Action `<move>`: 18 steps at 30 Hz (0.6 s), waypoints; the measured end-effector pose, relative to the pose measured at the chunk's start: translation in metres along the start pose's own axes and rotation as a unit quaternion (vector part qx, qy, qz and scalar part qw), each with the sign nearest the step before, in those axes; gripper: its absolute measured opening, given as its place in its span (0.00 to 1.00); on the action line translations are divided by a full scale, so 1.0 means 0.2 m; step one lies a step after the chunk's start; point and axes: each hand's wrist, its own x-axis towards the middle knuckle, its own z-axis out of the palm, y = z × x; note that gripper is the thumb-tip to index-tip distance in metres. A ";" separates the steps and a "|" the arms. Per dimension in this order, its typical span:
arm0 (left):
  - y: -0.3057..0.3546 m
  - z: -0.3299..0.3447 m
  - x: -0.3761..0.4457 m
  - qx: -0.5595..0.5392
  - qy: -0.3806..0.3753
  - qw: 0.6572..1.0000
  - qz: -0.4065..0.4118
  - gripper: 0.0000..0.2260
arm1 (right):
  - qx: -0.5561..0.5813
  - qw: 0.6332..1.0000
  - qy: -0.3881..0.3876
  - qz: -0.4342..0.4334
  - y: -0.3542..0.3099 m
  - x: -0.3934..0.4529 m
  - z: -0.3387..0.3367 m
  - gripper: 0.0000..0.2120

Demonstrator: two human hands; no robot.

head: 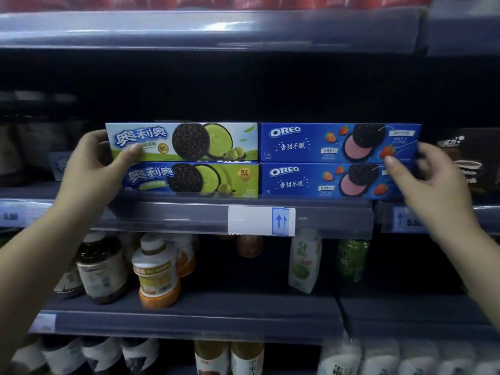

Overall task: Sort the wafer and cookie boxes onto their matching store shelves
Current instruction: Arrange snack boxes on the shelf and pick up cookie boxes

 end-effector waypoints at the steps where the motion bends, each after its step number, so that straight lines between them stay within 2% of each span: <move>1: 0.00 -0.01 0.00 -0.006 -0.010 1.000 -0.003 0.21 | 0.010 1.000 0.002 0.007 0.00 0.00 0.00 0.30; 4: -0.02 -0.03 0.02 -0.023 -0.031 0.999 -0.012 0.23 | 0.035 0.999 -0.001 0.026 0.01 0.02 -0.01 0.36; 10: -0.03 -0.05 0.03 -0.001 -0.055 0.998 -0.013 0.25 | 0.053 0.998 -0.006 0.022 0.04 0.03 0.00 0.33; 15: -0.02 -0.01 -0.01 0.033 -0.009 0.999 0.009 0.24 | 0.058 0.998 0.005 0.019 0.06 0.04 0.01 0.25; 18: -0.02 -0.01 -0.02 0.026 0.007 1.000 0.015 0.24 | 0.067 0.998 0.003 0.022 0.06 0.04 0.01 0.24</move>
